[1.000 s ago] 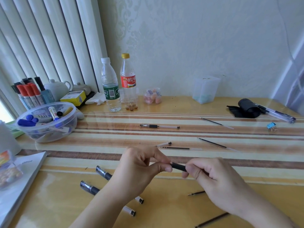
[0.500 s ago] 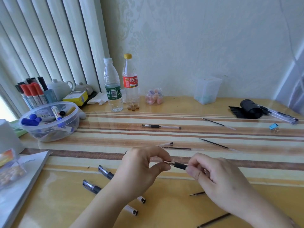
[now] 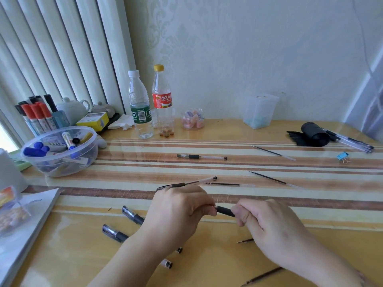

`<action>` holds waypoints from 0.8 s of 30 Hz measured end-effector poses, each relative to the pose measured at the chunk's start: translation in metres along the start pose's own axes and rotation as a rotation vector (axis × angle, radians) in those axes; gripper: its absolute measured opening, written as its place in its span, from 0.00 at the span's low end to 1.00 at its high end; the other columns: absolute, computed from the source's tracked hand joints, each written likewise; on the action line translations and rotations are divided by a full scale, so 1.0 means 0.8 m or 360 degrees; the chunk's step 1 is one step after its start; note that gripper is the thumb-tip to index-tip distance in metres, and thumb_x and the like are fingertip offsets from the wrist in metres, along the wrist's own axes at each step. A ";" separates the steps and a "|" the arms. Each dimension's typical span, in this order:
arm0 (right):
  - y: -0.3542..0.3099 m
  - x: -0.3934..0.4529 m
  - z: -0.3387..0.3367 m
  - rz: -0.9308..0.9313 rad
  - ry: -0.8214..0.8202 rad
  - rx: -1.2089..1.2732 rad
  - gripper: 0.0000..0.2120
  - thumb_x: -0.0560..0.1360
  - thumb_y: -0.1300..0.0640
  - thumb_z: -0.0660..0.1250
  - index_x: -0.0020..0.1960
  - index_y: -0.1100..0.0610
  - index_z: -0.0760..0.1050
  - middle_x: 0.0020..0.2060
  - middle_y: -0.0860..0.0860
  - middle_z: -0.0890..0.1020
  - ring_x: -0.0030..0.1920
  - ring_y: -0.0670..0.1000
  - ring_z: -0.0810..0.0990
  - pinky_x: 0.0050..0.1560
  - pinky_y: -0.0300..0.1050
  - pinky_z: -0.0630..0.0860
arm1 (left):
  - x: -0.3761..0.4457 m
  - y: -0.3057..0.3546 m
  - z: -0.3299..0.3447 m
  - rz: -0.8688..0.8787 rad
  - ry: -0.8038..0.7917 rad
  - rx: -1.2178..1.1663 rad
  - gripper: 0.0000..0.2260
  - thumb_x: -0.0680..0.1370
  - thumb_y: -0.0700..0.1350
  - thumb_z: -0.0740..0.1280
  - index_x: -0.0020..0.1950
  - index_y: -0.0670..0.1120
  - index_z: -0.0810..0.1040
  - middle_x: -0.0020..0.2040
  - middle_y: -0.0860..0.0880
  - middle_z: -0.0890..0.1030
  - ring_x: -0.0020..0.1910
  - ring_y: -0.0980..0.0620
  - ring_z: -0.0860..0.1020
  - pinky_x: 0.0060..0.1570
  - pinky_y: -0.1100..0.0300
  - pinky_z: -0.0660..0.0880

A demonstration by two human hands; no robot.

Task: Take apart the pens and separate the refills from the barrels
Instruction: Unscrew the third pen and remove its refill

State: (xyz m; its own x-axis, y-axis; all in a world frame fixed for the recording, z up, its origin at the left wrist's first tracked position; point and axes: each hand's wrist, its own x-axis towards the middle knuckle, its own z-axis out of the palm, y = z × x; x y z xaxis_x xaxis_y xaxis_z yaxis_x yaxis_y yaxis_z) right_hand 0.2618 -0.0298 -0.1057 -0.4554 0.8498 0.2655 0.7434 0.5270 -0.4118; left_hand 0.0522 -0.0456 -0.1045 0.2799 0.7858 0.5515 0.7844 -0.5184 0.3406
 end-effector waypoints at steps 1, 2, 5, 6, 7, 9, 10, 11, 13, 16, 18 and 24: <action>-0.001 0.001 0.001 0.0097 -0.0101 0.0129 0.23 0.79 0.40 0.50 0.32 0.49 0.70 0.21 0.45 0.71 0.25 0.47 0.69 0.27 0.37 0.62 | 0.001 0.000 0.000 0.0084 0.0022 0.0062 0.10 0.76 0.52 0.64 0.39 0.53 0.83 0.38 0.59 0.83 0.33 0.60 0.78 0.26 0.64 0.72; -0.002 0.001 -0.001 0.0234 -0.0235 0.0326 0.22 0.79 0.41 0.52 0.32 0.50 0.70 0.20 0.46 0.68 0.23 0.46 0.65 0.27 0.37 0.60 | 0.001 -0.001 0.000 0.0178 0.0055 0.0122 0.10 0.77 0.51 0.64 0.39 0.53 0.83 0.38 0.59 0.83 0.32 0.59 0.78 0.24 0.64 0.71; -0.009 -0.002 -0.020 0.0772 -0.0709 0.1245 0.21 0.80 0.43 0.56 0.33 0.54 0.69 0.23 0.47 0.61 0.24 0.48 0.55 0.26 0.41 0.52 | 0.001 0.001 -0.004 0.0456 0.0199 0.0193 0.08 0.79 0.45 0.67 0.41 0.50 0.82 0.40 0.58 0.83 0.32 0.56 0.78 0.25 0.61 0.72; -0.010 -0.003 -0.028 0.0863 -0.0834 0.1478 0.21 0.79 0.43 0.57 0.33 0.55 0.69 0.24 0.49 0.60 0.24 0.49 0.53 0.27 0.43 0.48 | 0.000 0.002 -0.004 0.0537 0.0257 0.0168 0.06 0.78 0.43 0.69 0.42 0.49 0.83 0.41 0.57 0.82 0.33 0.55 0.78 0.26 0.60 0.73; -0.011 -0.004 -0.034 0.0878 -0.0922 0.1591 0.21 0.79 0.43 0.58 0.33 0.56 0.68 0.25 0.50 0.59 0.25 0.49 0.51 0.28 0.44 0.45 | 0.000 0.002 -0.004 0.0596 0.0309 0.0143 0.04 0.77 0.42 0.70 0.42 0.48 0.83 0.42 0.56 0.83 0.32 0.54 0.78 0.26 0.59 0.73; -0.008 -0.003 -0.040 0.0832 -0.0939 0.1550 0.21 0.77 0.41 0.59 0.34 0.57 0.69 0.25 0.50 0.60 0.25 0.49 0.52 0.27 0.43 0.47 | 0.000 0.002 -0.002 0.0627 0.0335 0.0108 0.03 0.76 0.43 0.72 0.43 0.47 0.84 0.42 0.56 0.83 0.34 0.55 0.80 0.28 0.60 0.75; -0.006 -0.001 -0.039 0.0758 -0.0850 0.1387 0.22 0.75 0.39 0.59 0.35 0.57 0.71 0.24 0.49 0.61 0.25 0.50 0.54 0.26 0.42 0.51 | 0.000 0.003 -0.001 0.0591 0.0316 0.0061 0.03 0.76 0.44 0.72 0.43 0.47 0.84 0.43 0.56 0.84 0.35 0.57 0.81 0.29 0.61 0.76; -0.004 0.000 -0.037 0.0630 -0.0711 0.1172 0.22 0.73 0.36 0.58 0.37 0.55 0.73 0.24 0.47 0.63 0.26 0.49 0.57 0.27 0.41 0.55 | 0.000 0.003 -0.001 0.0498 0.0288 -0.0032 0.03 0.76 0.46 0.72 0.44 0.48 0.85 0.43 0.56 0.84 0.36 0.62 0.80 0.31 0.64 0.76; 0.000 0.000 -0.032 0.0311 -0.0364 0.0711 0.20 0.71 0.33 0.55 0.40 0.48 0.75 0.24 0.48 0.70 0.26 0.47 0.64 0.31 0.43 0.64 | 0.000 0.009 -0.007 0.0107 0.0252 -0.0301 0.10 0.74 0.52 0.71 0.53 0.50 0.82 0.42 0.58 0.83 0.33 0.67 0.75 0.32 0.74 0.69; 0.008 -0.002 -0.027 0.0062 0.0048 0.0467 0.13 0.73 0.36 0.57 0.44 0.42 0.74 0.34 0.48 0.79 0.33 0.49 0.75 0.36 0.46 0.73 | -0.004 0.006 -0.011 -0.0420 0.0127 -0.0766 0.16 0.76 0.53 0.59 0.64 0.57 0.66 0.38 0.54 0.80 0.31 0.58 0.71 0.35 0.66 0.68; 0.011 -0.002 -0.022 0.0011 0.0167 0.0553 0.10 0.73 0.37 0.58 0.47 0.40 0.74 0.39 0.45 0.80 0.36 0.50 0.77 0.37 0.48 0.77 | -0.005 -0.002 -0.013 -0.0520 0.0073 -0.0902 0.17 0.76 0.43 0.51 0.63 0.56 0.61 0.40 0.51 0.78 0.34 0.56 0.70 0.39 0.62 0.68; 0.019 0.001 -0.012 -0.0141 0.0468 0.0382 0.05 0.74 0.41 0.65 0.48 0.40 0.75 0.44 0.39 0.79 0.46 0.48 0.77 0.34 0.37 0.75 | -0.001 -0.002 -0.012 -0.0486 -0.0091 -0.0870 0.32 0.78 0.32 0.63 0.71 0.62 0.56 0.52 0.57 0.82 0.46 0.52 0.81 0.53 0.58 0.77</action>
State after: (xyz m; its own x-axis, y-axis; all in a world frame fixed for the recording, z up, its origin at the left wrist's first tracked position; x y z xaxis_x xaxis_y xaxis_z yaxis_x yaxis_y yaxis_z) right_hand 0.2778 -0.0211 -0.1033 -0.3268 0.7803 0.5333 0.5558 0.6150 -0.5593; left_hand 0.0456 -0.0485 -0.0980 0.1287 0.9347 0.3313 0.4416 -0.3531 0.8248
